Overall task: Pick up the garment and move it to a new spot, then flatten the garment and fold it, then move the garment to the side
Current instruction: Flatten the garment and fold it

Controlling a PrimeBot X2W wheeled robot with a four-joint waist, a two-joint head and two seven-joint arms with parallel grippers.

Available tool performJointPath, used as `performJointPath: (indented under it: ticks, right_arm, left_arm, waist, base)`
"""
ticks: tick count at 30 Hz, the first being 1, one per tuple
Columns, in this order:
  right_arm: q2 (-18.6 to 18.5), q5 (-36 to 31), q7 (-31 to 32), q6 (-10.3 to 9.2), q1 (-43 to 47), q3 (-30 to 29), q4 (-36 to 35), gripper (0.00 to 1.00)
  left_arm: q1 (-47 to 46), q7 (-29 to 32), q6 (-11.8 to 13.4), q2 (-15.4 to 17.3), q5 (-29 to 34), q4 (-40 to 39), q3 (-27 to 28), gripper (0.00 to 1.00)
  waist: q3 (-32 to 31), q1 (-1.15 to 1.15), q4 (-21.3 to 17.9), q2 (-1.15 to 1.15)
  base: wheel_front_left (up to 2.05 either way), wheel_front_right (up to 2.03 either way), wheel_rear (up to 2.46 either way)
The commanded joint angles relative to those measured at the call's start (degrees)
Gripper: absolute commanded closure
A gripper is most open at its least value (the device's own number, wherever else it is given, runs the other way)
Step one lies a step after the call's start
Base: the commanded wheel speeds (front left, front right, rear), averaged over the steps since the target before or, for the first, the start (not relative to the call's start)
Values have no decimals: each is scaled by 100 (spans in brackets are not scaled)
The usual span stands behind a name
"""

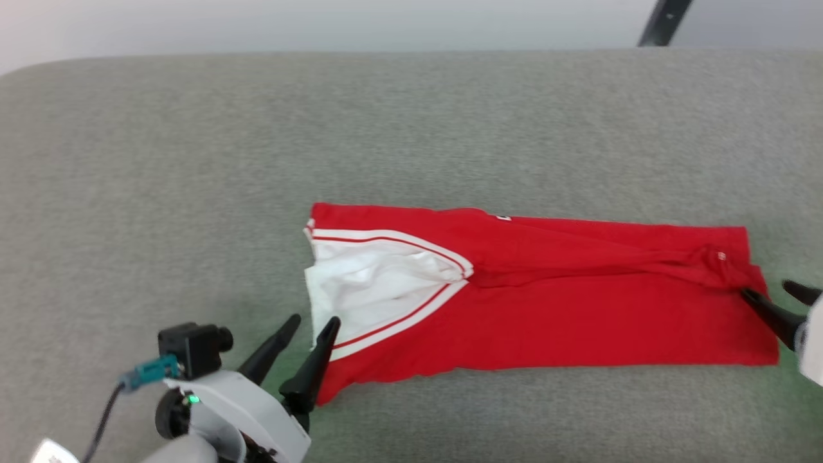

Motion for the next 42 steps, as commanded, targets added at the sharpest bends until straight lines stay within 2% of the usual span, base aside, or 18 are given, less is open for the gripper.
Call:
performJointPath:
  ticks: [1,6,14,22,30,31,32,33,34,42]
  right_arm:
    - [-47,12,180,-5,213,-219,-29,0]
    - [-51,-2,548,-5,475,-616,-27,0]
    - [208,-239,1503,-5,392,-1233,261,0]
    - [626,-811,2230,-5,44,-1658,753,0]
    - [1101,-1341,2423,-5,-66,-1885,1173,0]
    - [1141,-1372,2408,-5,-55,-1895,1187,16]
    - [1190,-1405,2383,-5,-54,-1909,1195,58]
    - [1225,-1431,2360,-5,-61,-1920,1202,94]
    - [1259,-1452,2335,-5,-56,-1934,1210,100]
    - [1319,-1485,2327,-5,1,-2020,1139,100]
  left_arm:
    - [292,-38,78,-227,187,-36,308,0]
    - [913,-39,186,-787,835,-3,1137,0]
    - [1609,-34,305,-1594,2734,234,2156,0]
    - [1790,-35,46,-2213,4192,339,2845,0]
    - [1789,-35,-261,-2705,5005,686,3172,0]
    - [1796,-35,-297,-2767,5070,741,3225,0]
    - [1800,-35,-342,-2813,5143,780,3277,0]
    - [1803,-35,-385,-2871,5204,808,3341,0]
    - [1813,-35,-433,-2919,5265,848,3390,0]
    - [1863,-35,-799,-3181,5613,1020,3832,0]
  waist:
    - [-104,0,245,0]
    - [-132,0,464,0]
    - [-138,0,799,0]
    - [-112,0,965,0]
    - [-1,0,994,0]
    - [14,0,993,0]
    - [28,0,985,0]
    - [37,0,978,0]
    - [36,0,972,0]
    - [-29,0,890,0]
  base:
    - [0,0,0]
    - [0,0,0]
    - [0,0,0]
    - [0,0,0]
    - [0,0,0]
    - [0,0,0]
    - [0,0,0]
    - [0,0,0]
    - [0,0,0]
    - [0,0,0]
